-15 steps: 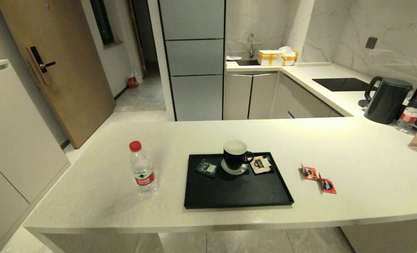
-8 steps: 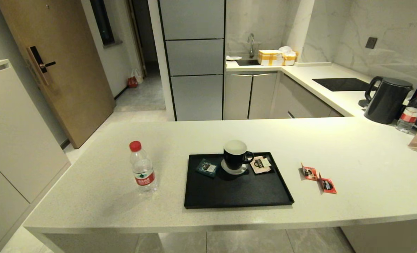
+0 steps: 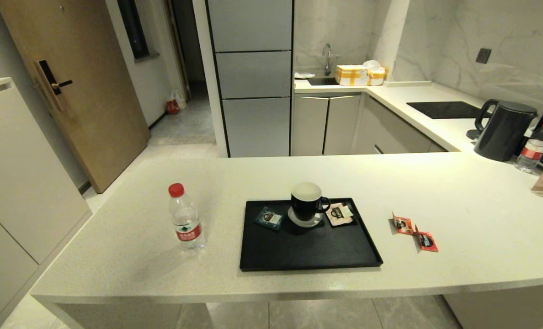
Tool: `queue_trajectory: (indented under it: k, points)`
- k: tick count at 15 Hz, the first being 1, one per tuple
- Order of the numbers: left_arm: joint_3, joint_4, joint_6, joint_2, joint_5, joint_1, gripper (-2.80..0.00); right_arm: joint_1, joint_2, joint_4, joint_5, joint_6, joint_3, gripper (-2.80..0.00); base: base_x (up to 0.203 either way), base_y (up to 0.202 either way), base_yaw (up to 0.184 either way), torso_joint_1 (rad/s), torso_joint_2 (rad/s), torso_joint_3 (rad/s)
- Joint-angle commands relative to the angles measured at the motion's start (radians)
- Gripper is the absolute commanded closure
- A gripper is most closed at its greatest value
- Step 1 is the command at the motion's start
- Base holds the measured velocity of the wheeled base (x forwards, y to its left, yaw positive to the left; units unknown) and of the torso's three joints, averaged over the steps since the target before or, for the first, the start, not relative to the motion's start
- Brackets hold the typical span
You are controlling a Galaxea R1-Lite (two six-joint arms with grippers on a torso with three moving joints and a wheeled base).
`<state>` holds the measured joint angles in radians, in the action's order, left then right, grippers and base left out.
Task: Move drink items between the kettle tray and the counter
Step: Return the bottled water to its original position
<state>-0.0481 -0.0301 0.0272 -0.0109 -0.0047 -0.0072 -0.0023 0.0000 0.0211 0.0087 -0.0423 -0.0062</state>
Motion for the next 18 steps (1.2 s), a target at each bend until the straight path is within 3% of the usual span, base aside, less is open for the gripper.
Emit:
queue_trajectory:
  k: [1,5,7,9,11,14,16,18]
  points:
    - [-0.072,-0.078,-0.045,-0.064,-0.005,-0.001,0.00,0.001,0.000,0.000,0.001,-0.001,0.002,0.00,0.000,0.000,0.000,0.000,0.00,0.000]
    - [-0.562,-0.496,-0.188,-0.479,-0.130,-0.012,0.00,0.000,0.000,0.000,0.001,-0.001,0.002,0.00,0.000,0.000,0.000,0.000,0.00,0.000]
    - [-0.652,-0.610,-0.172,-0.682,-0.193,-0.018,0.00,-0.001,0.000,0.000,0.001,-0.001,0.002,0.00,0.000,0.000,0.000,0.000,0.00,0.000]
    - [-0.644,-0.649,-0.139,-0.823,-0.235,-0.023,0.00,0.001,0.002,0.000,0.001,-0.001,0.001,0.00,0.000,0.000,0.000,0.000,0.00,0.000]
    - [-0.584,-0.544,-0.125,-0.915,-0.256,-0.026,0.00,0.001,0.000,0.000,0.001,-0.001,0.001,0.00,0.000,0.000,0.000,0.000,0.00,0.000]
    - [-0.498,-0.287,-0.126,-1.098,-0.260,-0.028,0.00,0.001,0.001,0.000,0.001,-0.001,0.000,0.00,0.000,0.000,0.000,0.000,0.00,0.000]
    - [-0.433,-0.022,-0.130,-1.244,-0.260,-0.034,0.00,0.000,0.001,0.000,0.001,-0.001,0.001,0.00,0.000,0.000,0.000,0.000,0.00,0.000]
    - [-0.354,0.316,-0.131,-1.385,-0.260,-0.044,0.00,0.000,0.001,0.000,0.001,-0.001,0.002,0.00,0.000,0.000,0.000,0.000,0.00,0.000]
